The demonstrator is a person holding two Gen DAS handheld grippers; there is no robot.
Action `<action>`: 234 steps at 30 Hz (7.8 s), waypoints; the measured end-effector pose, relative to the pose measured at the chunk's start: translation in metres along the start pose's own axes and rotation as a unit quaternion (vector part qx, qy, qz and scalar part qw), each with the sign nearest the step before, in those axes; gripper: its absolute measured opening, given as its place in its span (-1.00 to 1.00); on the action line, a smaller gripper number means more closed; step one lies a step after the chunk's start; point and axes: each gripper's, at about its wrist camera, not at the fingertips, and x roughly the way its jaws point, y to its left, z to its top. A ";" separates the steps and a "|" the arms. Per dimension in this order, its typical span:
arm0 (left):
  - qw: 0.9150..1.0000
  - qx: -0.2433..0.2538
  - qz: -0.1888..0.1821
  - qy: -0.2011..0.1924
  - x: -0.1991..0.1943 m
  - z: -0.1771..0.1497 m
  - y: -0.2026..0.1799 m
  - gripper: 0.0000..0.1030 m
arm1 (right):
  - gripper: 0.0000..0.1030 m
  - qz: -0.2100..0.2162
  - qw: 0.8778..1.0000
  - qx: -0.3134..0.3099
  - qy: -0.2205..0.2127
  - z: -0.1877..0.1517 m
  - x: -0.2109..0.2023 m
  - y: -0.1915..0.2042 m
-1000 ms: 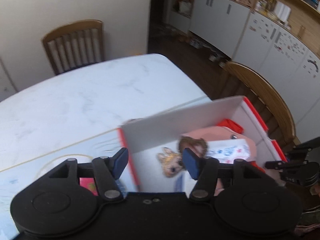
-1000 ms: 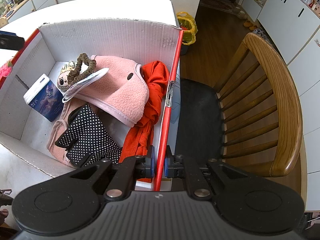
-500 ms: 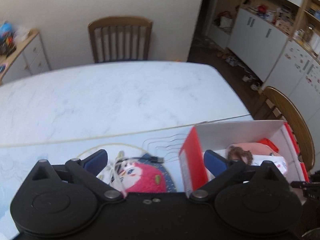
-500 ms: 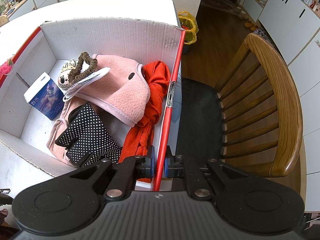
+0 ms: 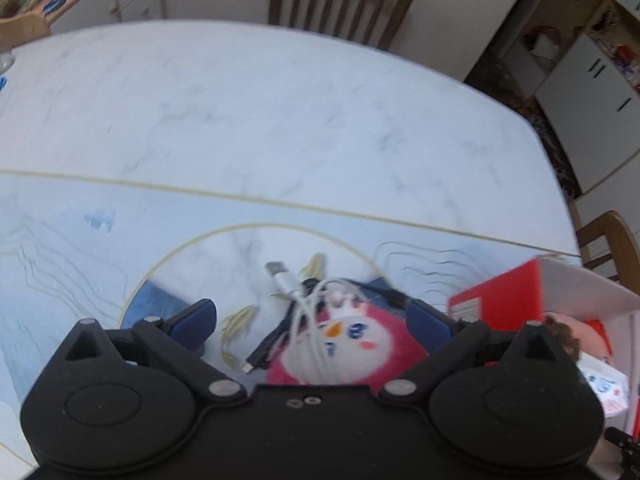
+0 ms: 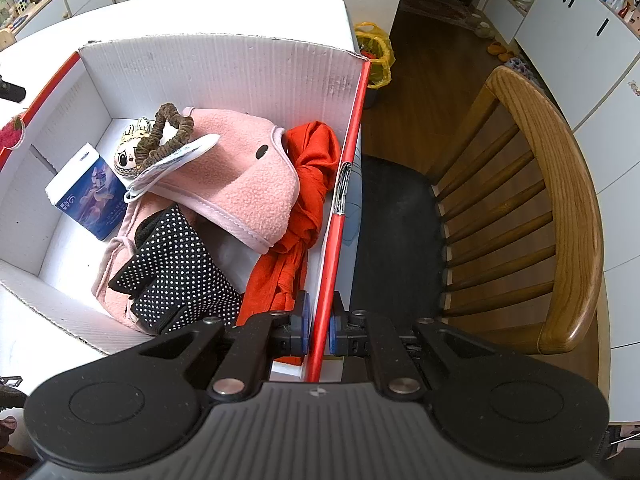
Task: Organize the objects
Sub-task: 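Move the left gripper to the pile and grasp the white cable, then carry the white cable into the box and release it with the left gripper, then move the left gripper to the pile and grasp the pink fluffy plush, then carry the pink plush into the box and release it with the left gripper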
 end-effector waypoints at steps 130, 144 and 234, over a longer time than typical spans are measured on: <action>0.960 0.232 -0.124 -0.093 -0.092 -0.040 -0.128 0.17 | -0.83 -0.001 1.000 0.004 0.000 0.001 0.000 0.002; 0.980 0.172 -0.070 -0.074 -0.063 -0.020 -0.066 0.96 | -0.83 -0.003 1.000 0.006 0.002 -0.001 0.003 0.001; 0.926 0.350 -0.124 -0.072 -0.075 -0.108 -0.217 0.39 | -0.83 -0.004 1.000 0.011 0.007 -0.007 0.001 -0.008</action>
